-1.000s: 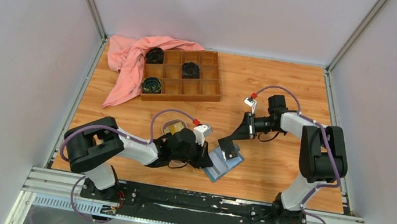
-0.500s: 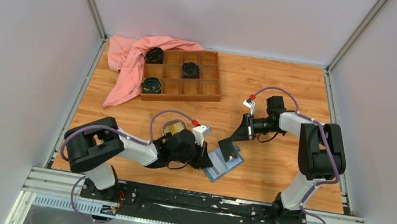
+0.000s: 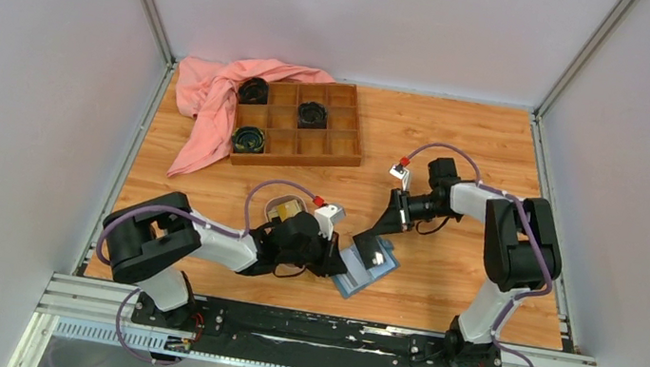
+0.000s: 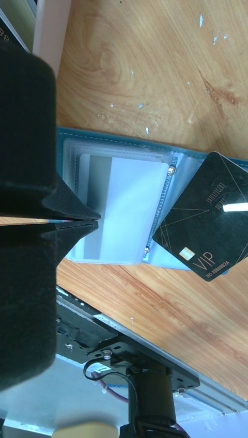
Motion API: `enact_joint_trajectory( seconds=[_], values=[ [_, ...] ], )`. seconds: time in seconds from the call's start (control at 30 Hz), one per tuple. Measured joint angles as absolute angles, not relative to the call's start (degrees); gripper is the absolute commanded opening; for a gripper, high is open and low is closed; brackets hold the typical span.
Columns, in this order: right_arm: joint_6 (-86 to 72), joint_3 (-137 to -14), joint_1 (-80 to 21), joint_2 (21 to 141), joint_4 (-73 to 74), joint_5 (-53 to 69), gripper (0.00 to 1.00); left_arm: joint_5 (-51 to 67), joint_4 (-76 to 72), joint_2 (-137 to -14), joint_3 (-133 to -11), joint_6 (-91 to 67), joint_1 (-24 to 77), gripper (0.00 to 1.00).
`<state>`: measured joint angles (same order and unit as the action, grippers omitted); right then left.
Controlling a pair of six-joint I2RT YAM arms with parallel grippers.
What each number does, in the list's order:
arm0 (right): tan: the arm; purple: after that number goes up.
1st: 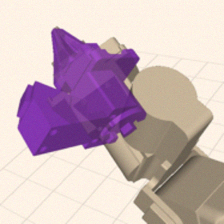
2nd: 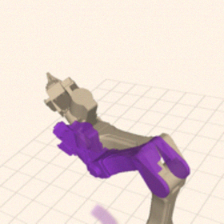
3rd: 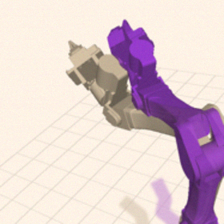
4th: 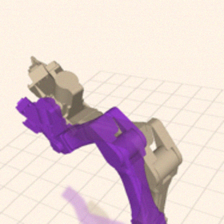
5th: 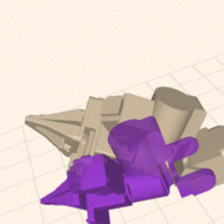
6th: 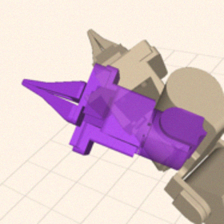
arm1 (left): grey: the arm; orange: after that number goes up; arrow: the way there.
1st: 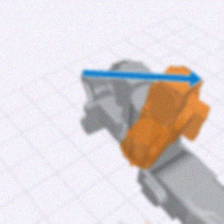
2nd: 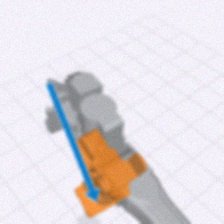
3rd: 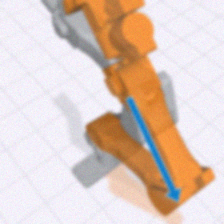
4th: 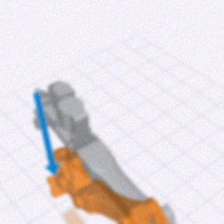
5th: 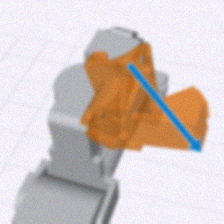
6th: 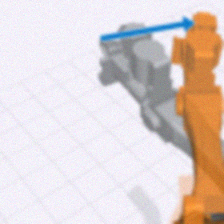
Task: Put the credit cards into the card holder
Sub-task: Insert the credit card into the card holder.
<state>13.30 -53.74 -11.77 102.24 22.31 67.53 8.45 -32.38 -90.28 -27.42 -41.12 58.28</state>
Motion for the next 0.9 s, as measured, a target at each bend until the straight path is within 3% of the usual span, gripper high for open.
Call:
enact_joint_trajectory(
  seconds=[0.9],
  values=[
    [10.2, -53.1, -11.9, 100.6, 20.8, 68.0, 0.0, 8.1, -29.8, -89.5, -28.0, -40.9, 58.3, 0.0]
  ],
)
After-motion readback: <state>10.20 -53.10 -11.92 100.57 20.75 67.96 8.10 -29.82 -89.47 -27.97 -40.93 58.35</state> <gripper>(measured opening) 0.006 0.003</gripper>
